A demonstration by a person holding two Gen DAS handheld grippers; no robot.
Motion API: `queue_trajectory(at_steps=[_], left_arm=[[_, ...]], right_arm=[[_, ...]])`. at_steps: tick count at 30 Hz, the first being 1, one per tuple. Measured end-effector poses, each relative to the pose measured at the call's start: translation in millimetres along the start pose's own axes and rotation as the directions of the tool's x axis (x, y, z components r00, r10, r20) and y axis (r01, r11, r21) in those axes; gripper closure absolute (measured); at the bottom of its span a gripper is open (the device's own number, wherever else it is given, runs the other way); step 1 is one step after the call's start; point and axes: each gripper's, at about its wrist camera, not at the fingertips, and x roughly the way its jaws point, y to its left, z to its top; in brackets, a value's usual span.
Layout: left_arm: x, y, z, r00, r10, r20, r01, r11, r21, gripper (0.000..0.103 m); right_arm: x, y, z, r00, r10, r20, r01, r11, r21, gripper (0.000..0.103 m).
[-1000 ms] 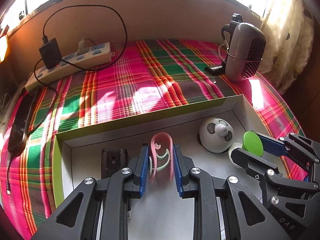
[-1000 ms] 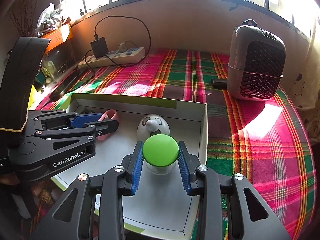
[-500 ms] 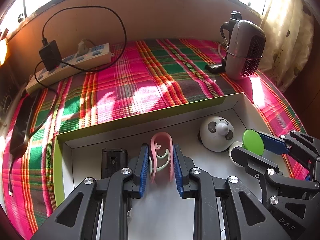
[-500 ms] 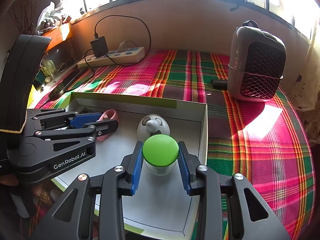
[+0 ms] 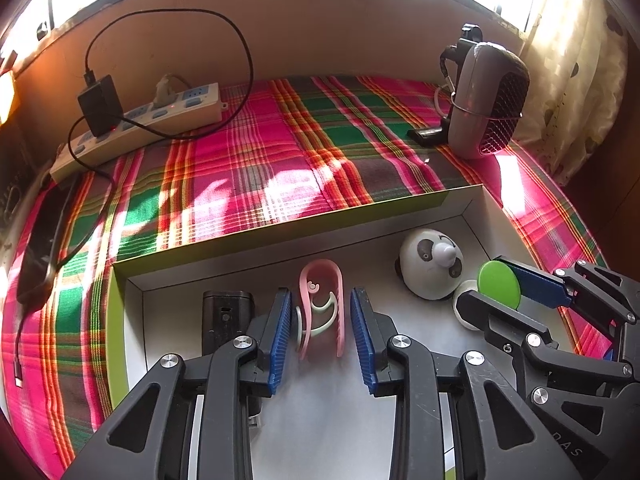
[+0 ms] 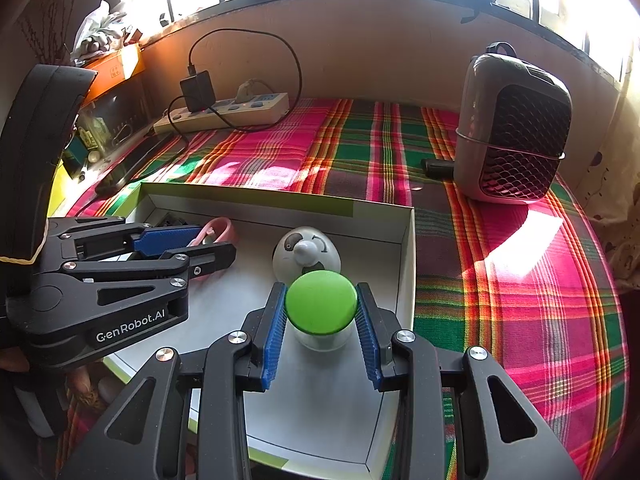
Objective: Organize objects
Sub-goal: 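Release the pink clip in the tray with the left gripper while the right sets down the mushroom toy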
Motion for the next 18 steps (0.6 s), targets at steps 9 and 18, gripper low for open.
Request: queue_trajectory(at_steps=[9,18], left_arm=[[-11.7,0.6,-2.1,1.000,0.000,0.017,0.000,1.000,-0.004,0.074],[-29.3,2.3,-6.1,0.999,0.000,0.045,0.001,1.000,-0.017,0.074]], right_arm=[[-1.2,-0.5,-0.5,1.000,-0.007,0.005,0.006,1.000,0.004,0.061],[-11.9,2.0,-2.9,1.000,-0.009,0.020,0.009,1.000,0.013,0.059]])
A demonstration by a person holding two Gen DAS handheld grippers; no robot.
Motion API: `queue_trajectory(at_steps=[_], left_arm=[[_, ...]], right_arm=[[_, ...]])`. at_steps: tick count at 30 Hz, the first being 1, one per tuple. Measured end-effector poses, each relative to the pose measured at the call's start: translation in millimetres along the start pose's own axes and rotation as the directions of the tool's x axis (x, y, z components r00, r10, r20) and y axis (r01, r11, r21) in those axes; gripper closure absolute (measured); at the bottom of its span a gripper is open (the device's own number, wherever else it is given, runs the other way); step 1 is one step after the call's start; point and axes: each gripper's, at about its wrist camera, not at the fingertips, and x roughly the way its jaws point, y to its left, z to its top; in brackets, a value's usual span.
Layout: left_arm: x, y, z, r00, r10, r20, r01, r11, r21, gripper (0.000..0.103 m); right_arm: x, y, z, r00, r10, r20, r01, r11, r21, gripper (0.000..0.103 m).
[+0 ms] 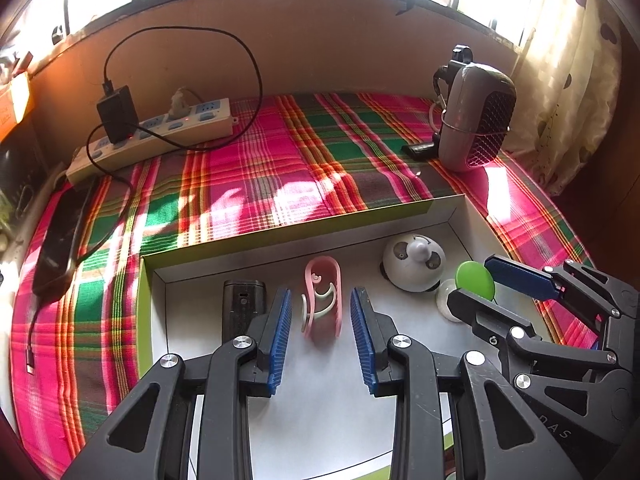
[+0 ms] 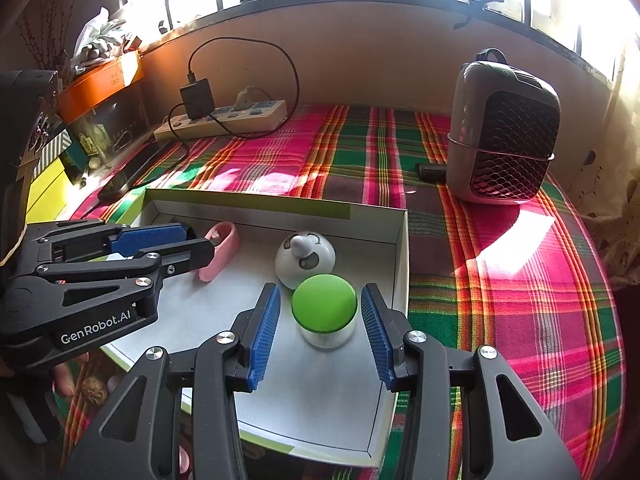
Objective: Organize objects
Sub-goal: 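Release the pink clip in the tray with the left gripper while the right sets down the mushroom toy, then withdraw both grippers from the tray toward the brown seed pod and walnut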
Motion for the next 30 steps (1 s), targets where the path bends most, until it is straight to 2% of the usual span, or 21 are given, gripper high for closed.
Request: queue_trajectory(at_steps=[4,18,30], left_arm=[[-9.8,1.8,-4.4,1.000,0.007,0.012,-0.007,1.000,-0.003,0.074],[-47.4,14.4,-31.8,0.998,0.019,0.058,-0.015,0.998,-0.058,0.074],[-79.9,31.1,-72.3,0.996,0.015,0.092,-0.002,0.991,-0.132,0.074]], right_arm=[[-7.5,2.3,-1.7,1.000,-0.001,0.011,0.001,1.000,0.004,0.055],[-39.0,5.6,-17.9,0.999,-0.017,0.041,0.016,1.000,0.025,0.054],[-66.8,1.1,-45.2,0.998,-0.031,0.057,0.028,0.998,0.049,0.054]])
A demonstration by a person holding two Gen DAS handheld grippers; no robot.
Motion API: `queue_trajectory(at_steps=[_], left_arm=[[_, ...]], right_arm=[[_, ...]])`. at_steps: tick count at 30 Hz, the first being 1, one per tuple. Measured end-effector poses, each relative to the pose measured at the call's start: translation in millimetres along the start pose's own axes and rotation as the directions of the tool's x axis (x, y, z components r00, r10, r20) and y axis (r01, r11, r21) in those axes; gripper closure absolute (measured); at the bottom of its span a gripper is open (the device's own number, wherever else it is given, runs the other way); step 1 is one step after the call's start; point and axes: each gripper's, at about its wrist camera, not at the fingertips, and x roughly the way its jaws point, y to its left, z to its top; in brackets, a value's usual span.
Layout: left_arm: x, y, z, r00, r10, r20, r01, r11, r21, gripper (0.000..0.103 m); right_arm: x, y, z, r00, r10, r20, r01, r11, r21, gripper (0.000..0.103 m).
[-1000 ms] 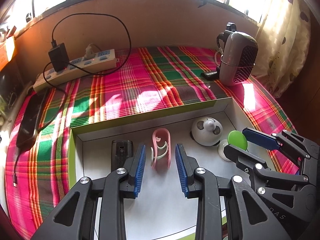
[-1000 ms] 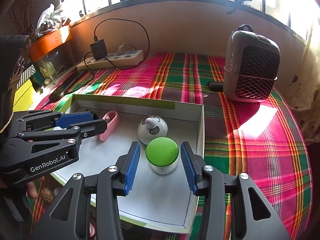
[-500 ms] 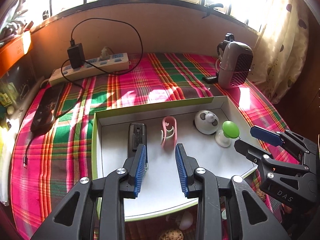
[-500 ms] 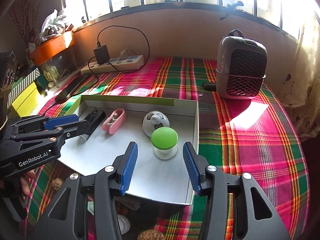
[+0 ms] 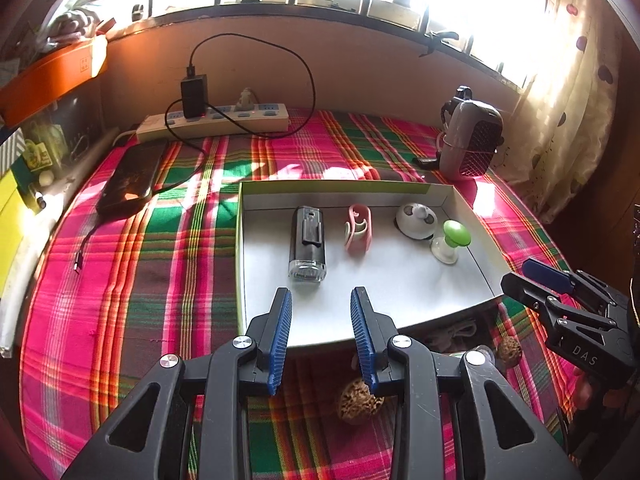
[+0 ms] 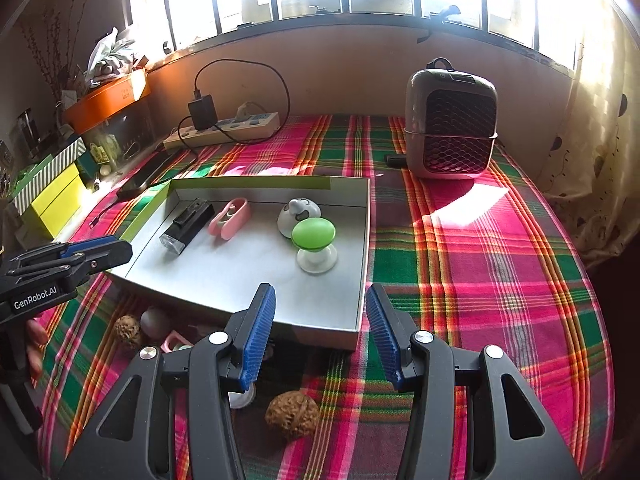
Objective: Organize objects
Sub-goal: 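Withdraw both grippers from the tray toward the brown seed pod and walnut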
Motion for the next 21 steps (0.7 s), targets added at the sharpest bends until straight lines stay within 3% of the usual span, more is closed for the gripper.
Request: queue_trajectory(at_steps=[9,21], left_arm=[[-14.1,9.1,-29.1,0.999,-0.045,-0.015,0.045,0.998,-0.035,0.072],[-13.7,-0.3,-50.5,0.994,-0.096,-0.047,0.096,0.995,-0.006,0.069]], right_arm=[[-14.4,-1.9,-22.2,1.000,0.005,-0.010,-0.005,1.000,0.008,0.054],[-16.4,5.9,-42.4,0.999,0.016,-0.046,-0.017,1.000,-0.013,0.049]])
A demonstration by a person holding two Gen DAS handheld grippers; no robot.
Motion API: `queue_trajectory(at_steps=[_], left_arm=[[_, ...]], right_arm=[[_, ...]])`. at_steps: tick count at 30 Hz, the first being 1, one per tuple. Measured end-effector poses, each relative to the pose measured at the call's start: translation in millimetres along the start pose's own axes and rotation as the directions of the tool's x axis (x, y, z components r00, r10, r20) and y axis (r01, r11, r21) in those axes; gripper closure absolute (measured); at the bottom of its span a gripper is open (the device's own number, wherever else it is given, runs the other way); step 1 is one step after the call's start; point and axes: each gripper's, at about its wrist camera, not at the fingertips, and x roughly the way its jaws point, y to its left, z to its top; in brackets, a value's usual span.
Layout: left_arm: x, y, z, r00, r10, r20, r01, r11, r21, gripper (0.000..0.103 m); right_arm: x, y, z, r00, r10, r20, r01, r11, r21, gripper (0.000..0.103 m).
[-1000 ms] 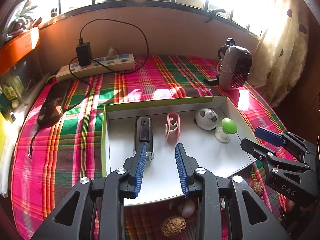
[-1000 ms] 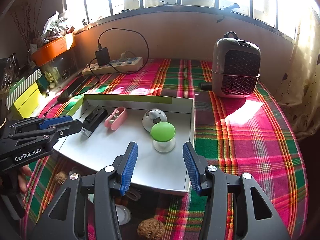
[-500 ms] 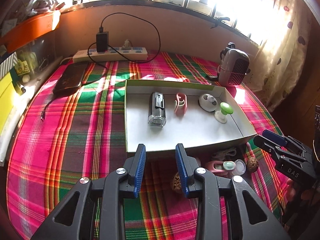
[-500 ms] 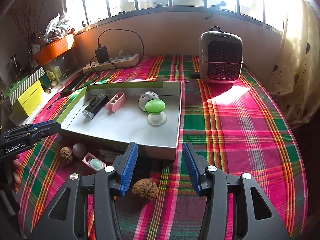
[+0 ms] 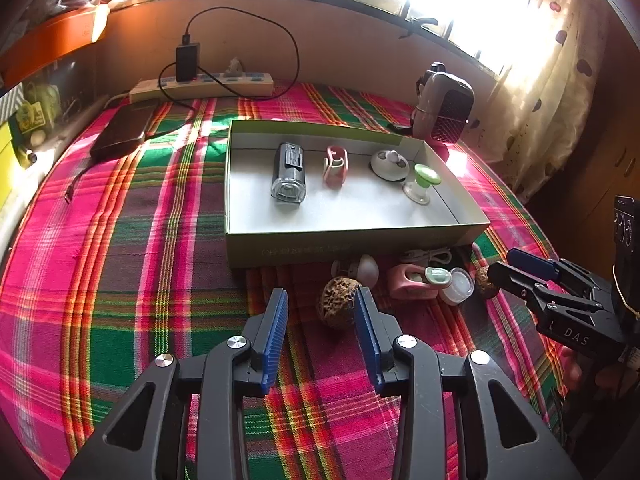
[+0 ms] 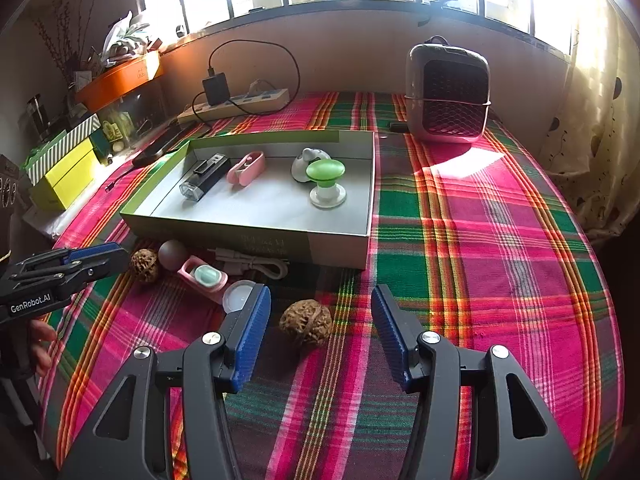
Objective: Organize objects
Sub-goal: 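Withdraw both grippers from the tray toward the brown seed pod and walnut, then grasp the brown seed pod with the left gripper while the right grasps the walnut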
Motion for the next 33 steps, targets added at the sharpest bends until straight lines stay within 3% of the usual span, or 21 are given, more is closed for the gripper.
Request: queue_trajectory(at_steps=[20,33], left_arm=[[21.5,-12.2,2.5,0.998,0.008,-0.055,-0.005,0.999,0.048,0.067],[26.4,-14.0,5.1,0.998,0.027,-0.056,-0.024,0.998,0.064,0.067]], right_arm=[[24.5,8.5,-5.8,0.996,-0.022,-0.090,0.017,0.998,-0.059,0.049],[28.1,11.8,-3.8,0.994,-0.053,-0.093,0.044,0.995,-0.091,0.049]])
